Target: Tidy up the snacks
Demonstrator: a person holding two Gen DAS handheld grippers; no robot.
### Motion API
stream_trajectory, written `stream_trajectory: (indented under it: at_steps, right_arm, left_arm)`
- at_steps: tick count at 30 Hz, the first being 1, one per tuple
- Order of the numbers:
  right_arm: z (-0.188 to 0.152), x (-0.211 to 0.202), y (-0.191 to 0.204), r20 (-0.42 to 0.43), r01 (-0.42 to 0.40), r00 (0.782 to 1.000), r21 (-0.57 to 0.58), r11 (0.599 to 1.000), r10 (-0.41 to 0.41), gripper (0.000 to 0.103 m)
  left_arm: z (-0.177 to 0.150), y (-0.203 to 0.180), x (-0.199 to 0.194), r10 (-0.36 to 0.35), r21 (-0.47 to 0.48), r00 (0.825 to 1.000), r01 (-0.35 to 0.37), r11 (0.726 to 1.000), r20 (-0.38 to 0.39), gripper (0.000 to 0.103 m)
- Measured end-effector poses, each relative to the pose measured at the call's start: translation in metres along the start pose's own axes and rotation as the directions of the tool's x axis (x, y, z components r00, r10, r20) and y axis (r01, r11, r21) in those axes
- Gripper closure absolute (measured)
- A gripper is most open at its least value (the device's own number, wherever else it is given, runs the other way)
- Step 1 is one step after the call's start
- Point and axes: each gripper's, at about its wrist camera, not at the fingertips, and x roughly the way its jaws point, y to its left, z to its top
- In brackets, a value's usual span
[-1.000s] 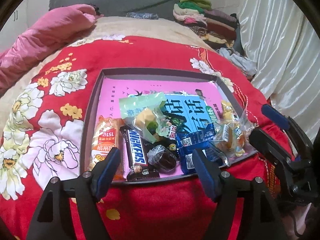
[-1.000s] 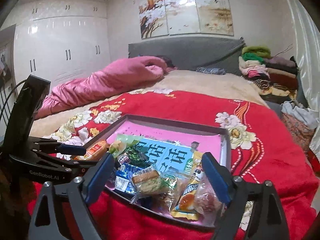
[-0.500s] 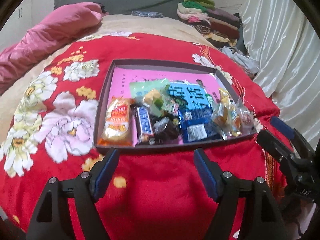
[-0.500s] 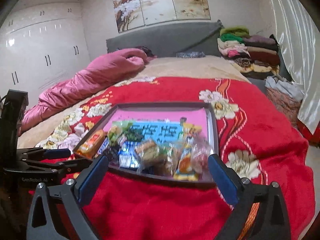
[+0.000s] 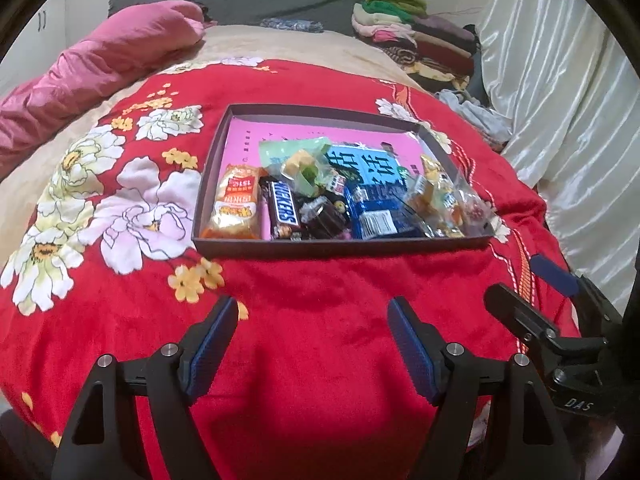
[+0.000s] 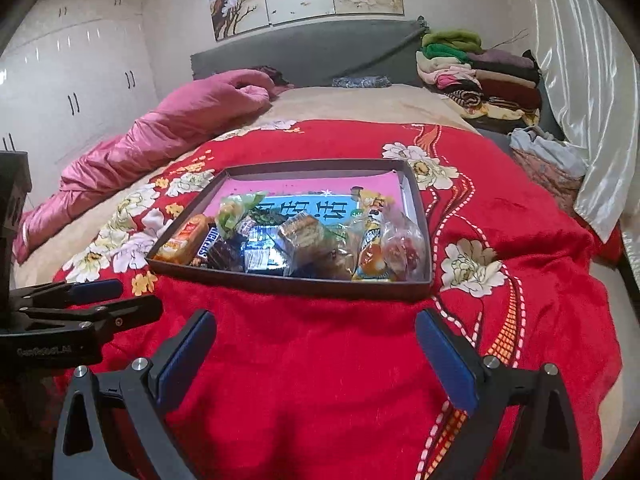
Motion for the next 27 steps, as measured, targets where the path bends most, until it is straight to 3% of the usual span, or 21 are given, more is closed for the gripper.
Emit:
stream_trajectory:
  at_steps: [8, 14, 27]
  right_arm:
    - [-0.007, -0.008, 0.012, -0.027, 0.010, 1.000, 0.016, 1.000, -0.009, 0.002]
    - [-0.010, -0.012, 0.023, -0.018, 0.027, 0.999, -0.033, 0.999, -0.027, 0.002]
    - [-0.012, -0.009, 0.010, -0.033, 0.038, 0.999, 0.009, 0.999, -0.038, 0.001]
  left_arm:
    - [-0.014, 0.000, -0.008, -0.005, 0.018, 1.000, 0.006, 1.000, -0.018, 0.025]
    - [-0.015, 0.002, -0.015, 0.003, 0.017, 1.000, -0.003, 1.000, -0.004, 0.025]
    - [-0.014, 0.004, -0.018, 0.014, 0.018, 1.000, -0.014, 1.000, -0.001, 0.025]
